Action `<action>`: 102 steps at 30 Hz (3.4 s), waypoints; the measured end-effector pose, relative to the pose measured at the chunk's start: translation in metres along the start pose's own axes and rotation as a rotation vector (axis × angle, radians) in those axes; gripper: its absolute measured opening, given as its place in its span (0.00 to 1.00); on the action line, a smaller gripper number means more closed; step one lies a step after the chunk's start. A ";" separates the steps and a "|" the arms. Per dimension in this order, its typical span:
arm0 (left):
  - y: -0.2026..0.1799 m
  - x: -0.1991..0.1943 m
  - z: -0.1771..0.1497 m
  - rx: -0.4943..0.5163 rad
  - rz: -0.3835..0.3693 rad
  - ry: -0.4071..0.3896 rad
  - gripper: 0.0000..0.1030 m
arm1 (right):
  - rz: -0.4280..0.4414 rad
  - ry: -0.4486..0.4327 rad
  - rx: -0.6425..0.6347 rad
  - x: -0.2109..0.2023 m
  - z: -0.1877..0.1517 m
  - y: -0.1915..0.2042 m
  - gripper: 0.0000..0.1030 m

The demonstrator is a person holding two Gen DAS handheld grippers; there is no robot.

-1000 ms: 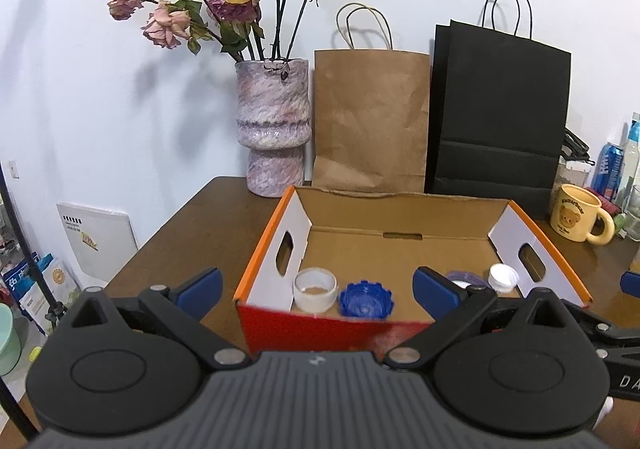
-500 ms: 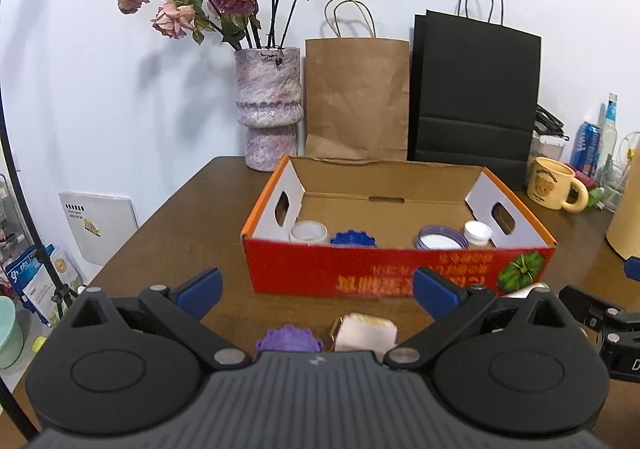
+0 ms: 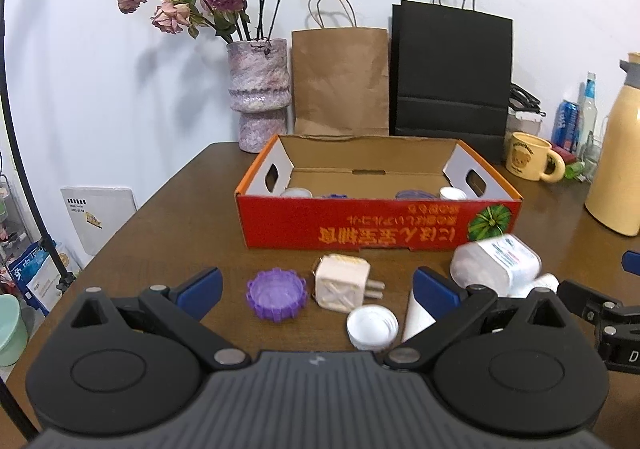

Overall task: Organize rigid objects
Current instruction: 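Move both grippers back from the box toward the remaining objects on the table, then grasp the white remote with the left gripper while the right gripper grasps the white spray bottle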

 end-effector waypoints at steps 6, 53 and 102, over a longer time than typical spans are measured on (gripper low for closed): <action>-0.008 -0.011 -0.016 0.007 -0.019 0.034 1.00 | -0.003 0.013 -0.002 -0.016 -0.014 -0.004 1.00; -0.090 0.064 -0.058 0.053 -0.095 0.187 0.49 | -0.030 0.127 0.057 0.026 -0.043 -0.070 1.00; -0.024 0.034 -0.025 -0.069 -0.084 0.045 0.46 | 0.081 0.168 -0.090 0.072 -0.039 0.014 1.00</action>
Point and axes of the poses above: each gripper's, at about its wrist camera, not at the fingertips, and x roughly the way its jaws point, y to its left, z to its top, the point moved 5 cm from there along x, roughly the way its jaws point, and after that the axes turned 10 degrees about -y, right-handed, at the moved point
